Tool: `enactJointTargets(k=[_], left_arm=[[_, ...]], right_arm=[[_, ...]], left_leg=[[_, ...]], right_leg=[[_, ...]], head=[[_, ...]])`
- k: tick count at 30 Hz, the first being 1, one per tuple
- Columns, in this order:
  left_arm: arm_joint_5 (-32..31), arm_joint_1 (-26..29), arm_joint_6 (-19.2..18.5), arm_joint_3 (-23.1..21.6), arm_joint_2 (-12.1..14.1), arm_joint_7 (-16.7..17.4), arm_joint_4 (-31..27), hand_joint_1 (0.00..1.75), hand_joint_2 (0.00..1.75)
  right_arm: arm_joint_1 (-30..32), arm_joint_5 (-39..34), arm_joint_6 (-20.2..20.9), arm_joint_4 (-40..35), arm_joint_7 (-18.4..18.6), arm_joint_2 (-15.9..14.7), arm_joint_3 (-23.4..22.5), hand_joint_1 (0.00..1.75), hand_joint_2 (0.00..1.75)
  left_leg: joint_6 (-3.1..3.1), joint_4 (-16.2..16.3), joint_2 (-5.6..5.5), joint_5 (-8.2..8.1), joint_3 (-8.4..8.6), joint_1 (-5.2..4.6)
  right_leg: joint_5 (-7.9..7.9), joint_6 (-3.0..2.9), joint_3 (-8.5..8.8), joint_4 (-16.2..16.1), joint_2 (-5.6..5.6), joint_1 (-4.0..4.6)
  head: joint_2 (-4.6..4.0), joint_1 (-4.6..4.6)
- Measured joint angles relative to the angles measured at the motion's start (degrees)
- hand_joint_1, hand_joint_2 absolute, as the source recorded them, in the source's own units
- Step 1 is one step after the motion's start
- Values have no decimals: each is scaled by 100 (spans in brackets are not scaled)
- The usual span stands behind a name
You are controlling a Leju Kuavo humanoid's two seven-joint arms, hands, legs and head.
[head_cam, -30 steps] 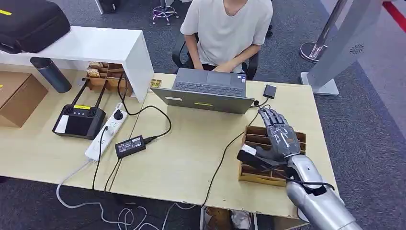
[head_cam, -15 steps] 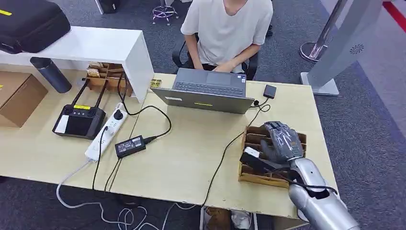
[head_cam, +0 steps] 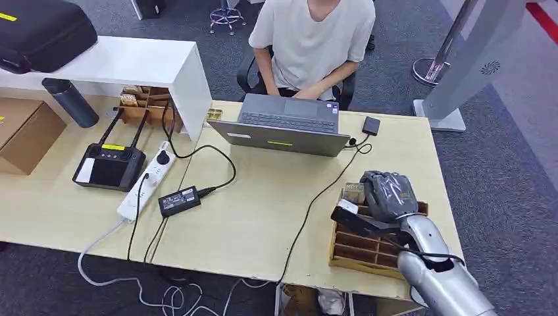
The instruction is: Pass the card to the sensor for recognition and then transmit it.
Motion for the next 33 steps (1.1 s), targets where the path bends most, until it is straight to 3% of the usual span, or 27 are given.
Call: enactJointTargets(k=[5, 13, 33], left_arm=[[0, -1, -22, 2, 0, -42, 0, 0, 175], [0, 23, 299, 2, -2, -87, 0, 0, 175], [0, 26, 315, 2, 0, -68, -2, 0, 175]], right_arm=[[-1, -50, 9, 0, -7, 0, 0, 164, 175], [11, -85, 15, -15, -7, -2, -15, 164, 175], [54, -61, 20, -66, 4, 0, -103, 164, 175]], left_leg=[[0, 0, 0, 0, 0, 0], [0, 0, 2, 0, 1, 0], [0, 0, 3, 0, 0, 0]], right_leg=[[0, 0, 0, 0, 0, 1], [0, 0, -2, 0, 2, 1], [0, 0, -2, 1, 3, 1]], head=[[0, 0], [0, 0], [0, 0]])
